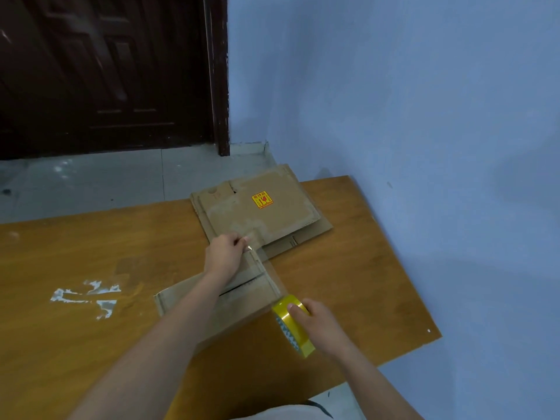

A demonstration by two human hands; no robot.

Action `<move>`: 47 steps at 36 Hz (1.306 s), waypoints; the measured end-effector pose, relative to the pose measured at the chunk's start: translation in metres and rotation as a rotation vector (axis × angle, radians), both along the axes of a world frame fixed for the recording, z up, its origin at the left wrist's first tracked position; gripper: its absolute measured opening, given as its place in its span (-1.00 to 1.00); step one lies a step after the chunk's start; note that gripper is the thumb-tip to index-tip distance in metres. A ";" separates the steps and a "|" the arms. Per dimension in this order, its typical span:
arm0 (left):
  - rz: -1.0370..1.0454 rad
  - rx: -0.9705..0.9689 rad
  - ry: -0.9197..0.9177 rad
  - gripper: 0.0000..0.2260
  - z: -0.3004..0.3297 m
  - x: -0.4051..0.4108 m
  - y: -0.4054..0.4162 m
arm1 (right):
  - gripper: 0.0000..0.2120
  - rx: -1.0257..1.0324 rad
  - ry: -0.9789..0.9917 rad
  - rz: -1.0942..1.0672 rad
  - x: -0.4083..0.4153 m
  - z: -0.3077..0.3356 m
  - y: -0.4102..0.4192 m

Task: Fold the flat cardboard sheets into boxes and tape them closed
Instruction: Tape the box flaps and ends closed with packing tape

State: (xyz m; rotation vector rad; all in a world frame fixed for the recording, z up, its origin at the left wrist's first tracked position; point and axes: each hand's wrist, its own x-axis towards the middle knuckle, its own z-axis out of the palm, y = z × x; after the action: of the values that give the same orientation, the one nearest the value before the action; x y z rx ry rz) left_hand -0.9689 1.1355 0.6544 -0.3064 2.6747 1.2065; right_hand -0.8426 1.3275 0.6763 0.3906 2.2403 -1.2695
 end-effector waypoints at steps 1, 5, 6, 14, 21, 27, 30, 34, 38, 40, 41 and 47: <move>-0.006 -0.010 -0.025 -0.74 0.000 -0.001 0.000 | -0.64 -0.001 -0.003 0.003 -0.001 -0.002 0.000; -0.020 -0.026 -0.148 -0.78 0.004 -0.007 0.002 | -0.80 -0.004 -0.012 0.008 -0.005 -0.016 -0.001; -0.014 -0.015 -0.190 -0.80 0.004 -0.010 0.002 | -0.80 -0.002 -0.016 0.001 -0.006 -0.019 -0.001; -0.007 -0.001 -0.466 -0.61 0.014 -0.021 0.002 | -0.45 -0.031 0.003 -0.077 -0.007 -0.035 -0.004; -0.024 -0.056 -0.486 -0.63 0.019 -0.014 0.010 | -0.27 0.028 -0.007 -0.058 -0.007 -0.054 -0.002; 0.101 -0.139 -0.393 -0.66 0.014 -0.003 0.001 | -0.27 -0.022 -0.034 -0.081 0.007 -0.030 -0.013; 0.151 -0.170 -0.211 -0.73 0.009 0.007 -0.005 | -0.39 -0.078 -0.029 -0.066 0.016 -0.025 -0.019; 0.116 -0.210 0.202 -0.83 0.007 0.033 -0.015 | -0.87 -0.145 -0.015 -0.053 0.033 -0.024 -0.036; 0.005 -0.419 0.341 -0.84 0.009 0.059 -0.030 | -0.83 -0.285 -0.027 -0.021 0.043 -0.019 -0.059; -0.037 -0.466 0.349 -0.82 0.005 0.075 -0.039 | -0.80 -0.306 -0.008 -0.008 0.042 -0.018 -0.068; -0.054 -0.478 0.357 -0.81 0.002 0.082 -0.045 | -0.75 -0.324 0.002 -0.010 0.040 -0.016 -0.073; -0.090 -0.453 0.288 -0.69 -0.016 0.123 -0.077 | -0.74 -0.446 0.073 -0.068 0.021 -0.014 -0.091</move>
State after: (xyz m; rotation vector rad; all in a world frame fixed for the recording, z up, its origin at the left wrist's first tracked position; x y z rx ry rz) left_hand -0.8462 1.0582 0.6388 -0.0744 3.1582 0.6477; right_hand -0.8220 1.2363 0.6624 0.2541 1.9342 -1.7894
